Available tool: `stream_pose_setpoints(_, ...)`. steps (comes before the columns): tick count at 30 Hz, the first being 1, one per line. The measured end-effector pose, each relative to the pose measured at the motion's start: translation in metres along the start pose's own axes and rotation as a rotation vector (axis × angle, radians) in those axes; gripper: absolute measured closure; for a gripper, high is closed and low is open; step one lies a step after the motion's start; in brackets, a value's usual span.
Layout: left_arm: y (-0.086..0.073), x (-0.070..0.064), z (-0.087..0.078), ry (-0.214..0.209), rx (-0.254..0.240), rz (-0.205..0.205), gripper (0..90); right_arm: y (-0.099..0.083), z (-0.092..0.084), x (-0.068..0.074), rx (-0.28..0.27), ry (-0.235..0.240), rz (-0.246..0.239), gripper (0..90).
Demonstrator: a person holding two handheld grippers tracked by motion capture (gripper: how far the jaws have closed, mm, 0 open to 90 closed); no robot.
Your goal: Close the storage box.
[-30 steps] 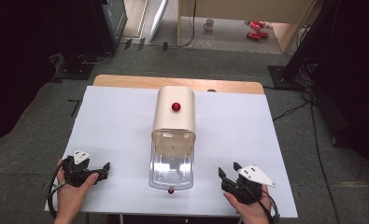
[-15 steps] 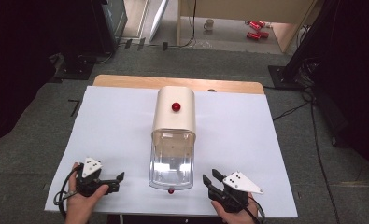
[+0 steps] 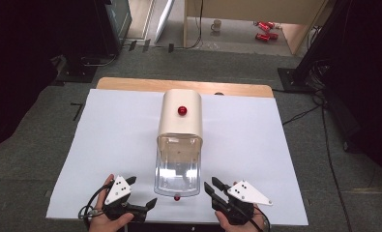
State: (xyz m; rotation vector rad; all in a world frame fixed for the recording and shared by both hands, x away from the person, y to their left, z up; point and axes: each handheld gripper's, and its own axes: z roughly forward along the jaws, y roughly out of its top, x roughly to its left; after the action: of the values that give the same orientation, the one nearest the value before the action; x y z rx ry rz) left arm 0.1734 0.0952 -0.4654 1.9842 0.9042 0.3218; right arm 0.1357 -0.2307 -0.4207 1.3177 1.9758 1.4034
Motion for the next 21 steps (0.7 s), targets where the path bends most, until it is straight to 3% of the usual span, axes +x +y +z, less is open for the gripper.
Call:
stream_pose_setpoints(1,0.0,-0.001,0.001,0.003,-0.004,0.001,10.2,0.001,0.0,0.002,-0.002,-0.007,0.008,68.4)
stream_pose_setpoints(6,0.001,-0.006,0.005,-0.025,-0.007,-0.002,10.5,0.005,0.002,0.006,0.007,0.001,0.033,70.3)
stream_pose_setpoints(9,0.002,-0.011,0.007,-0.034,-0.017,0.001,12.1,0.009,0.005,0.009,-0.007,0.007,0.07,71.1)
stream_pose_setpoints(13,0.003,-0.017,0.008,-0.062,-0.019,0.016,14.3,0.011,0.007,0.012,-0.037,-0.02,0.084,72.3)
stream_pose_setpoints(15,0.004,-0.02,0.01,-0.07,-0.021,0.019,15.0,0.011,0.007,0.014,-0.051,0.001,0.113,69.4)
stream_pose_setpoints(21,0.005,-0.026,0.012,-0.061,-0.026,0.033,16.6,0.009,0.01,0.019,-0.028,-0.039,0.098,73.5)
